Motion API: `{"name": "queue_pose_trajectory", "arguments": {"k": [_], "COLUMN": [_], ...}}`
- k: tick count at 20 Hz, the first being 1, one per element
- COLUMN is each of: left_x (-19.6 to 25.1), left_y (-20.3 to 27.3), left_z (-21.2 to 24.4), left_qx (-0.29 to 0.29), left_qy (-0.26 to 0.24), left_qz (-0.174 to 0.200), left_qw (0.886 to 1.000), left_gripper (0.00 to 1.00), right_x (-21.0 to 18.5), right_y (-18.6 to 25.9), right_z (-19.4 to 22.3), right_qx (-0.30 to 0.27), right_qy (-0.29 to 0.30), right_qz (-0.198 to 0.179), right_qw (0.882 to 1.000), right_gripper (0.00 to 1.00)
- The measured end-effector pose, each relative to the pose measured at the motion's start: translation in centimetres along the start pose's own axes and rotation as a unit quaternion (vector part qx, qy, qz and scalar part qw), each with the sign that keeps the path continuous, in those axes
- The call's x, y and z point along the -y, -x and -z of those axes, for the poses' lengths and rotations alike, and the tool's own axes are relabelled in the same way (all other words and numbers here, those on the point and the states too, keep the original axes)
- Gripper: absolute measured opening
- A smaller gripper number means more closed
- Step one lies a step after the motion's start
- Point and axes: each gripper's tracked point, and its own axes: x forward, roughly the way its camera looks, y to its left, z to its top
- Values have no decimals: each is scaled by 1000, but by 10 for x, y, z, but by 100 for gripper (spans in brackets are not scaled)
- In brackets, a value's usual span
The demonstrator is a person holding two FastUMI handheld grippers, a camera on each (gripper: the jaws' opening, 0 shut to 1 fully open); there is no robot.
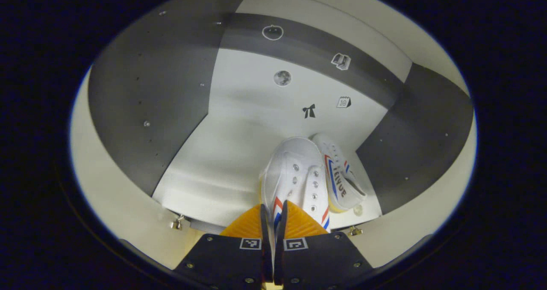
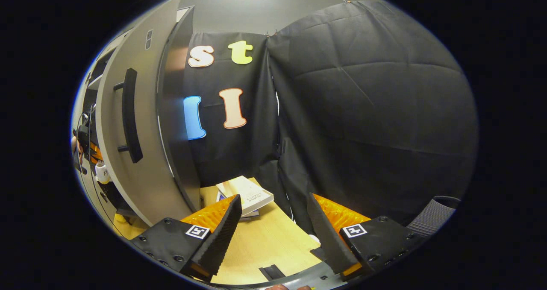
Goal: Grab one shoe with the right hand and put it into the shoe cabinet, grab the other shoe with the left hand and put it into the shoe cabinet; then close the right door with the right hand and the left door with the left hand.
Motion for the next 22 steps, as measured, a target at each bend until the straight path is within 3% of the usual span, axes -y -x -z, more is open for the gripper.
{"name": "queue_pose_trajectory", "arguments": {"k": [8,13,15,16,17,20,22], "left_x": [-9,-11,-10,-13,-15,-19,-14], "left_y": [4,2,3,8,20,56,80], "left_z": [-10,-3,4,-1,-9,-23,-21], "left_qx": [8,-20,-24,-14,-1,26,42], "left_qy": [15,28,39,33,22,-24,-57], "left_qz": [6,-4,6,0,-5,-24,-28], "left_qw": [1000,999,999,999,1000,999,997], "left_gripper": [4,4,19,36,39,96,96], "right_x": [10,10,9,8,8,4,0], "right_y": [0,4,5,6,6,6,5], "right_z": [-3,-4,-6,-5,-5,-6,-8], "right_qx": [-4,0,2,2,3,5,9], "right_qy": [-1,-4,-5,-4,-4,-9,-13], "right_qz": [29,35,33,31,29,18,8], "right_qw": [1000,999,999,999,1000,1000,1000], "right_gripper": [93,93,97,93,93,97,93]}}
